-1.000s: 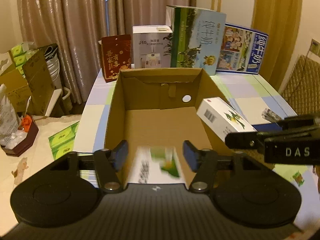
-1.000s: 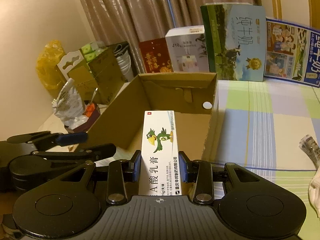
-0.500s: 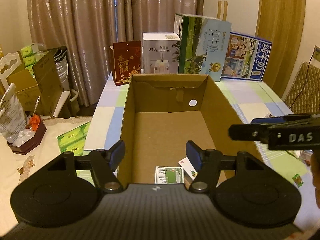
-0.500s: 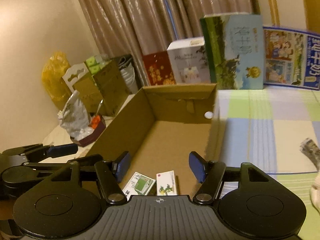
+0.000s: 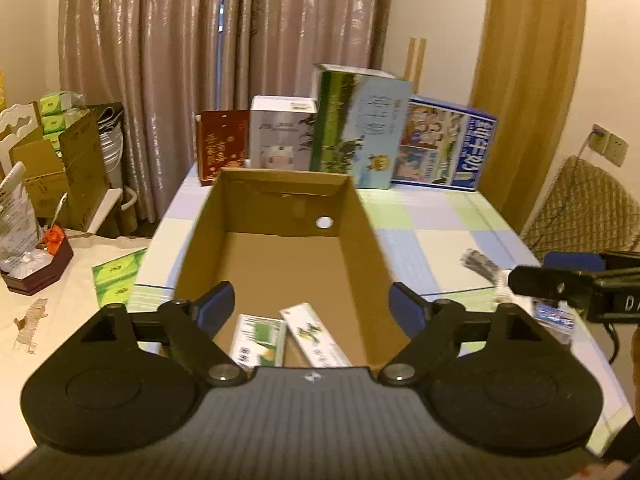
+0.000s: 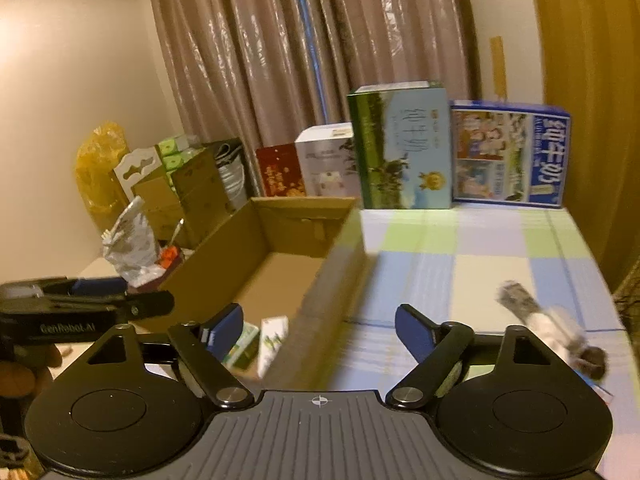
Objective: Organize objects
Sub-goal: 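Withdraw both tools from the cardboard box back over the table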
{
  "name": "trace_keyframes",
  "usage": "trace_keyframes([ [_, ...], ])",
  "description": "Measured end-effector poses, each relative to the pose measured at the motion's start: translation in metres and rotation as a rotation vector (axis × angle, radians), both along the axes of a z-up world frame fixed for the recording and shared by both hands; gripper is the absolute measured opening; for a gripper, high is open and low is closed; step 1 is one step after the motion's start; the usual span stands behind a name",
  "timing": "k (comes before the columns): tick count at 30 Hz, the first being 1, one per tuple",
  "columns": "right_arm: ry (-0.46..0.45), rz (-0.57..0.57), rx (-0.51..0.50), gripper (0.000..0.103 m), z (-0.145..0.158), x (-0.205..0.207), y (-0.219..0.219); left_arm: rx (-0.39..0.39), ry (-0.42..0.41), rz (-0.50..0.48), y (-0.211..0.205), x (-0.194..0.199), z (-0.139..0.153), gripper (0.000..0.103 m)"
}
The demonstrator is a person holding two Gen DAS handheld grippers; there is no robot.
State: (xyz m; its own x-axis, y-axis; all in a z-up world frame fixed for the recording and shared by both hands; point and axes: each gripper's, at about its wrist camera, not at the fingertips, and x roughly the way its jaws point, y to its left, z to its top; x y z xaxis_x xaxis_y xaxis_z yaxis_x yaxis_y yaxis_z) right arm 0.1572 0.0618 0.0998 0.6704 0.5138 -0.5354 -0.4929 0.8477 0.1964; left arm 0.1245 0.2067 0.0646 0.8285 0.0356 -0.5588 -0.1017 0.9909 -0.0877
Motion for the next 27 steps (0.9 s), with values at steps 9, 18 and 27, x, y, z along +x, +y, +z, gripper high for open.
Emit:
trace_keyframes([
  [9,-0.006,-0.117,-0.04,0.1,-0.017,-0.058,-0.093,-0.002,-0.022,-0.049,-0.067,-0.038,0.0,0.102],
  [18,0.044,-0.308,-0.074,0.101,-0.053,-0.092,-0.175,0.004,0.001,-0.132,-0.133,-0.047,-0.016,0.102],
  [27,0.075,-0.397,-0.078,0.101,-0.074,-0.092,-0.207,0.012,0.088,-0.225,-0.185,-0.033,-0.06,0.102],
])
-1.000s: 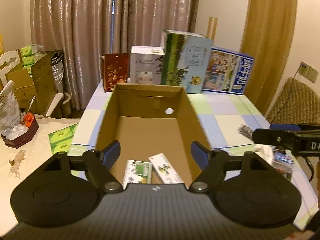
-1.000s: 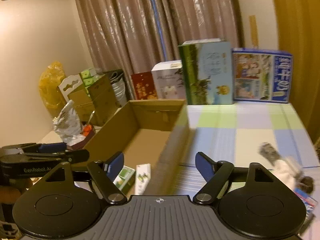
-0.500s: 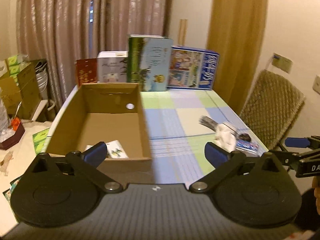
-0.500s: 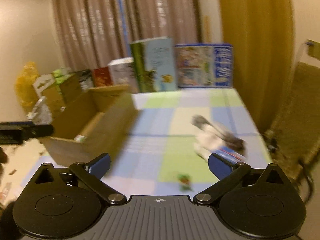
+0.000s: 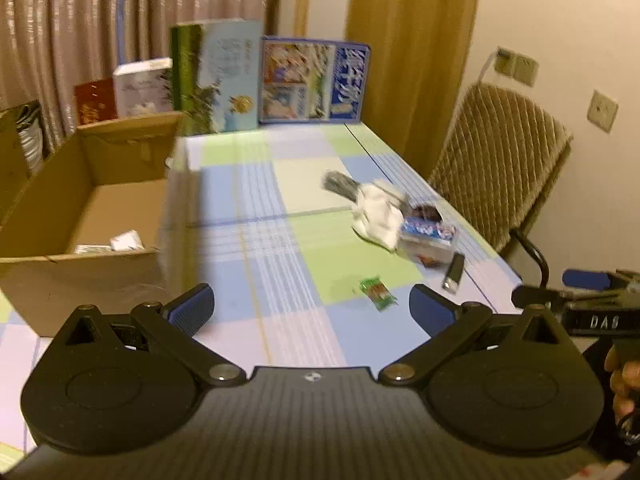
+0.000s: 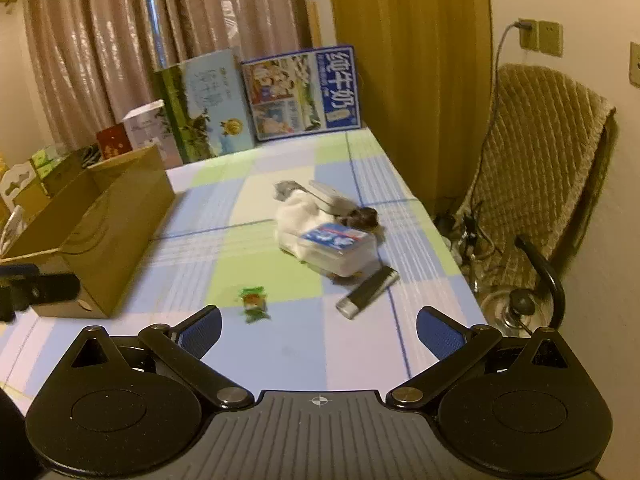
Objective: Organize objects
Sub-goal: 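Withdraw both tools from the cardboard box back over the table, then grasp the green candy with the left tool while the right tool grasps the black lighter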
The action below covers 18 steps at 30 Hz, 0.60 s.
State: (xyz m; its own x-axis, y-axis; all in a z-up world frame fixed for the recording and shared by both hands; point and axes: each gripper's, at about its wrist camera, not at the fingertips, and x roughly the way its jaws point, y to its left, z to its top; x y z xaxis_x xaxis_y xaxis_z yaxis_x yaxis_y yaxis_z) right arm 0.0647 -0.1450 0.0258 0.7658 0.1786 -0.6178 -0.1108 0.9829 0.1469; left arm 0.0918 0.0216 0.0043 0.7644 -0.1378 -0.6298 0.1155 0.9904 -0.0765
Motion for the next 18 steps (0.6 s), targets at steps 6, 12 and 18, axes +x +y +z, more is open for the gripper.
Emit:
trace_keyframes([
  [6,0.036,-0.041,0.041,0.101,-0.012,0.019,-0.01,0.004,0.045,-0.028,-0.017,0.021,-0.031,0.102],
  [12,0.052,-0.039,0.035,0.1,-0.022,0.038,-0.009,0.008,0.067,-0.065,-0.028,0.041,-0.055,0.102],
  [18,0.071,0.005,-0.018,0.097,-0.032,0.059,-0.013,0.047,0.063,-0.123,-0.036,0.061,-0.072,0.102],
])
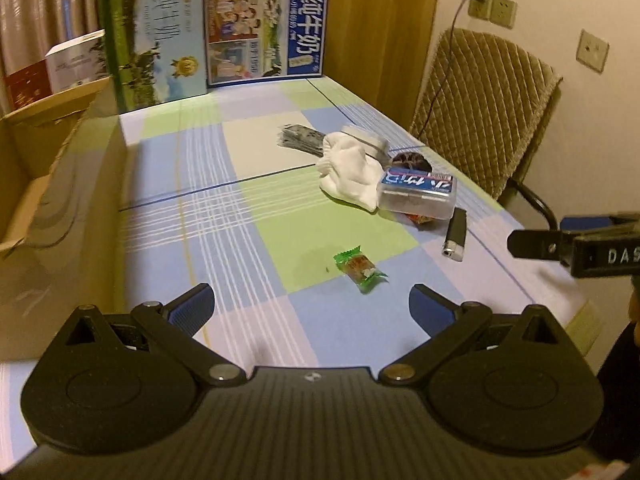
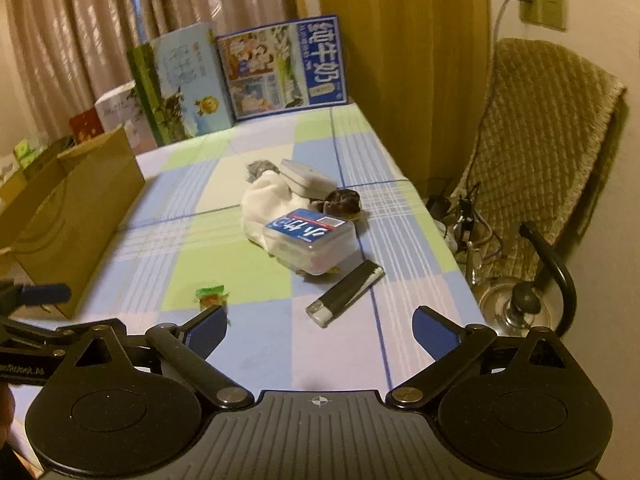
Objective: Organize objects
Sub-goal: 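Grasp the green candy with the left tool while the right tool grasps the black lighter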
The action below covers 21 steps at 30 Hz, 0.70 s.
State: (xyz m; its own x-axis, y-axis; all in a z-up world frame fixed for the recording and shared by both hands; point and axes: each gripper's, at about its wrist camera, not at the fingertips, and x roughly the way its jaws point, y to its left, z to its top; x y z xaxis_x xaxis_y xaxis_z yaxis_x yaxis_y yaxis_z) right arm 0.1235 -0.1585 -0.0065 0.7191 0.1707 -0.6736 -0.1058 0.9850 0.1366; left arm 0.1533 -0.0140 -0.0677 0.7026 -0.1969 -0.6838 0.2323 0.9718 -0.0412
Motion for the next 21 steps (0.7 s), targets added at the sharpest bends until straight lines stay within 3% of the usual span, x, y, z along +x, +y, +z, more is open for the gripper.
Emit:
trace_keyframes([
  [11,-0.02,0.333,-0.171,0.097,-0.018,0.048,-0.008,0.033,-0.019,-0.129,-0.01,0.034,-0.025,0.101],
  [15,-0.009,0.368,-0.194,0.097,-0.039,0.062,-0.016,0.059,-0.017,-0.181,-0.018,0.047,-0.035,0.091],
  [21,0.027,0.416,-0.194,0.097,-0.056,0.075,-0.021,0.129,-0.032,-0.277,-0.031,0.062,-0.051,0.086],
])
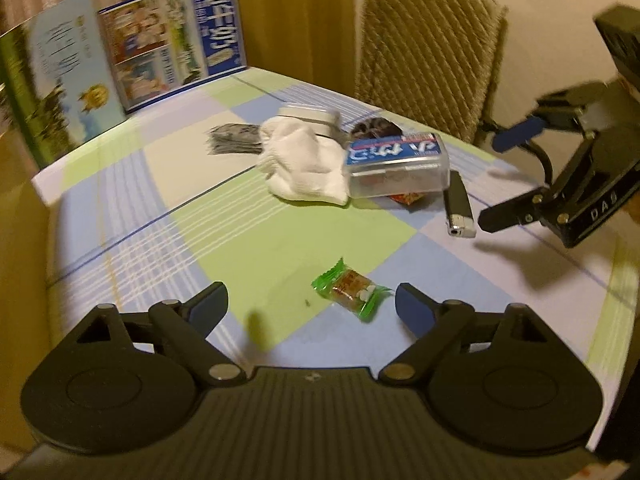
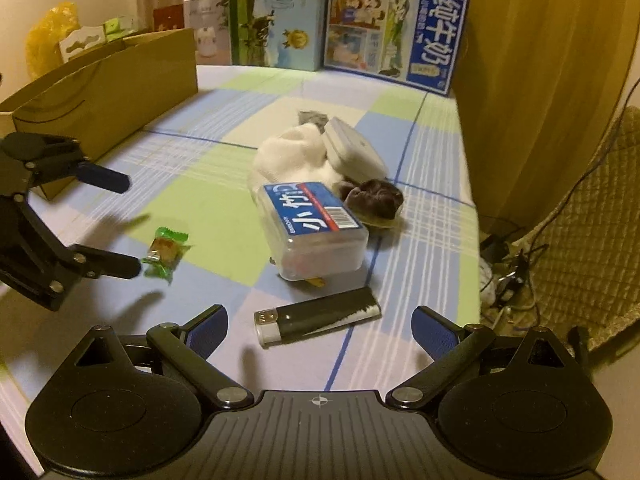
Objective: Organize objects
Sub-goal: 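Grasp the green candy with the left tool while the right tool grasps the black lighter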
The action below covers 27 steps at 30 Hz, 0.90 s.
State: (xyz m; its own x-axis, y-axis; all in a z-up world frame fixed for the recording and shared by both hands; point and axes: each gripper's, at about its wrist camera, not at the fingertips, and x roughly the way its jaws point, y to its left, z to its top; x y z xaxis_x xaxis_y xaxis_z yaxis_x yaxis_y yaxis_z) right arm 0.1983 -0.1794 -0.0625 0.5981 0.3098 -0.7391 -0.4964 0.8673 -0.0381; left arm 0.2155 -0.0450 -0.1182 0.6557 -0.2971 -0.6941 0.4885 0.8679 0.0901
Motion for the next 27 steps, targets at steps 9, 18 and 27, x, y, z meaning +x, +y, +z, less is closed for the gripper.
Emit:
trace_keyframes([
  [9,0.042,0.023,-0.01,0.097,-0.015,0.018,0.0,0.023,0.023,-0.111,-0.011,0.019,-0.015,0.067],
  [18,0.073,0.037,0.005,0.097,-0.024,0.031,-0.002,-0.054,0.086,-0.094,-0.007,0.019,-0.013,0.037],
  [27,0.065,0.055,0.016,0.08,-0.023,0.034,0.002,-0.077,0.108,-0.055,-0.005,0.014,-0.011,0.026],
])
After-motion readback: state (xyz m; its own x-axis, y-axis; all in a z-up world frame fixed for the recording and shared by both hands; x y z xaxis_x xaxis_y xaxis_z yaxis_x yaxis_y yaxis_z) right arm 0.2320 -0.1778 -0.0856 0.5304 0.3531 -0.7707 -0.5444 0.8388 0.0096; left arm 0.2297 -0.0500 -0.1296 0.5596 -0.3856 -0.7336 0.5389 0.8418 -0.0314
